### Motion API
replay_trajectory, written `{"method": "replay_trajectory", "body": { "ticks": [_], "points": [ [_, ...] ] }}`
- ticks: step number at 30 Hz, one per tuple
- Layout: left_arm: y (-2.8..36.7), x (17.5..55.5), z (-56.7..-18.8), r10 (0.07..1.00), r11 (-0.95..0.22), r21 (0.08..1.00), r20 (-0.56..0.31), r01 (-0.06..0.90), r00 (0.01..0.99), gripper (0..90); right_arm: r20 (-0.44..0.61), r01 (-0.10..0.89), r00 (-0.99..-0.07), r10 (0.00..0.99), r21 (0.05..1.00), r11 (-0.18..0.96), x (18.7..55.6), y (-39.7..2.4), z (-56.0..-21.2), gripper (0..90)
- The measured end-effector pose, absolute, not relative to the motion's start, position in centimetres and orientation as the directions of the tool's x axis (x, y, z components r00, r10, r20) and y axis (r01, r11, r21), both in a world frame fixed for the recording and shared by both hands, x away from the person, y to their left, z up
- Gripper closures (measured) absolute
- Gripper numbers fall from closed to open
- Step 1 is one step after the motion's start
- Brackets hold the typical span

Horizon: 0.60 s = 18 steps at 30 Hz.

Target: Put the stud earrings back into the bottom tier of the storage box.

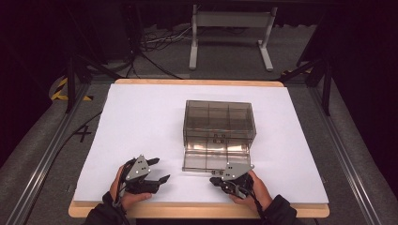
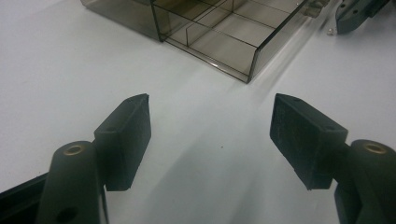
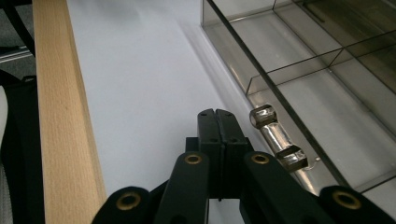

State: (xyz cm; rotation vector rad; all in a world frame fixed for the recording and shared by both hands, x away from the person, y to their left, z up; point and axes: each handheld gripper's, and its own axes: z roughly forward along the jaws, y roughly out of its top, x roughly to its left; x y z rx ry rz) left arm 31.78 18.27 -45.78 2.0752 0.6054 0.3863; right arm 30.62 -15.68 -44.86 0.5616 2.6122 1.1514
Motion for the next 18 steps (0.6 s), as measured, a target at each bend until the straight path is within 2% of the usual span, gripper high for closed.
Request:
{"method": "replay_trajectory", "body": {
  "ticks": [12,18],
  "points": [
    [18.22,31.75,-45.78,0.556,-0.471,0.84,0.044,0.27,0.83,29.9,-0.055,0.253,-0.889,0.455,0.769,0.587,30.62,-15.95,-44.2,90.0],
    [18.24,31.77,-45.78,0.555,-0.468,0.842,0.041,0.27,0.831,29.9,-0.034,0.272,-0.887,0.46,0.767,0.581,30.89,-15.61,-44.7,83.1]
  ]
}}
